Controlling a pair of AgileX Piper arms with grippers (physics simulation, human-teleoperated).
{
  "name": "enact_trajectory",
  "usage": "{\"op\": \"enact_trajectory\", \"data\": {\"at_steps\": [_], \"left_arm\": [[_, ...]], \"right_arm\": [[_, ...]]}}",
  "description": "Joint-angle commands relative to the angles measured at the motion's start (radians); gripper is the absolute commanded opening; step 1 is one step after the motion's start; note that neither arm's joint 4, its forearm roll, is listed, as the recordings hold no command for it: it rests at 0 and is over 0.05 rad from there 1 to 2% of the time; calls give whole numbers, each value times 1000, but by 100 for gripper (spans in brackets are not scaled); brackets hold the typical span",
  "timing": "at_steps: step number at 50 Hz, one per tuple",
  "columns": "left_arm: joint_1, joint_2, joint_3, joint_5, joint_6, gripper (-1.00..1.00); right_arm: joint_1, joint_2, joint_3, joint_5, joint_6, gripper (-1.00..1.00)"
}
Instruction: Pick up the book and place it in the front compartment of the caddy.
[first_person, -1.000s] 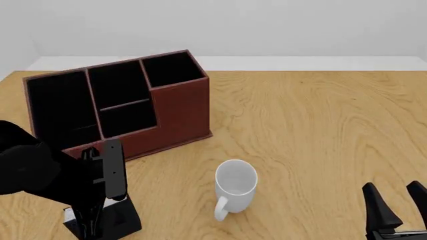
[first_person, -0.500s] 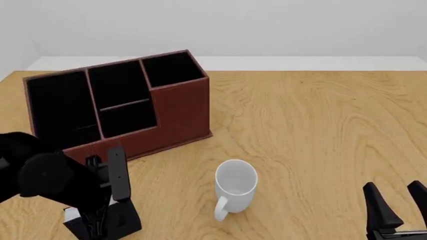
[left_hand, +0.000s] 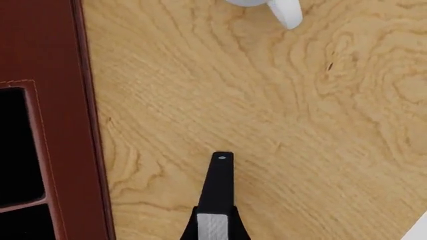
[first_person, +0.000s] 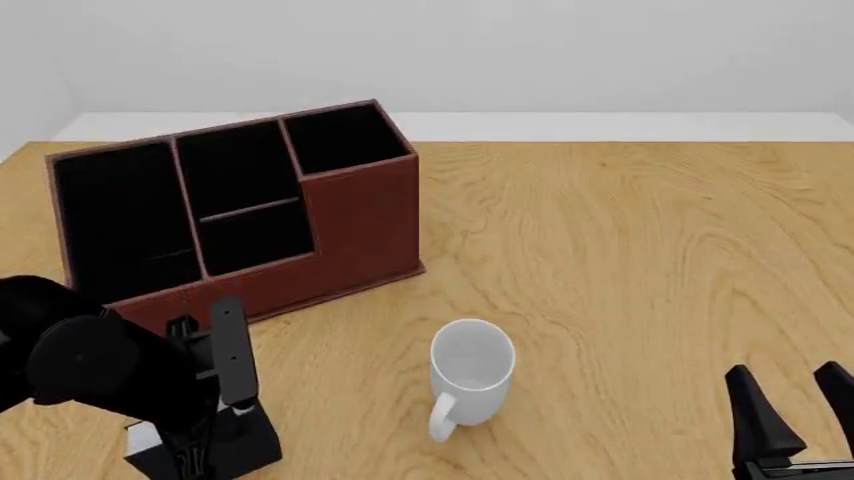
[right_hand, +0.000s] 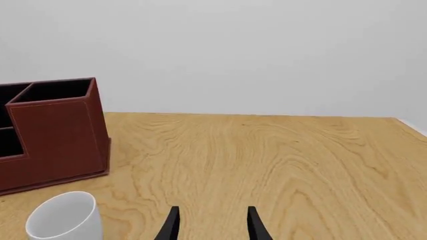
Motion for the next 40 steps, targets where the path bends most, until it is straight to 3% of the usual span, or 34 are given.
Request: {"op": "enact_trajectory", "data": {"at_steps": [1, 5, 15, 23, 31, 40], "left_arm": [[32, -9, -48, 78, 70, -100], [59, -20, -135, 143, 123, -100], [47, -8, -318, 284, 153, -100], [47, 15, -385, 295, 177, -100], [-16, 44, -459, 295, 119, -100], [60, 92, -524, 295, 157, -100]], "right_arm": [[3, 0, 0, 0, 0, 100], [4, 0, 0, 0, -1, 100], [3, 0, -3, -3, 5, 100], [0, 0, -5, -5, 10, 100], [2, 0, -7, -7, 16, 100], [6, 0, -9, -8, 20, 100]]}}
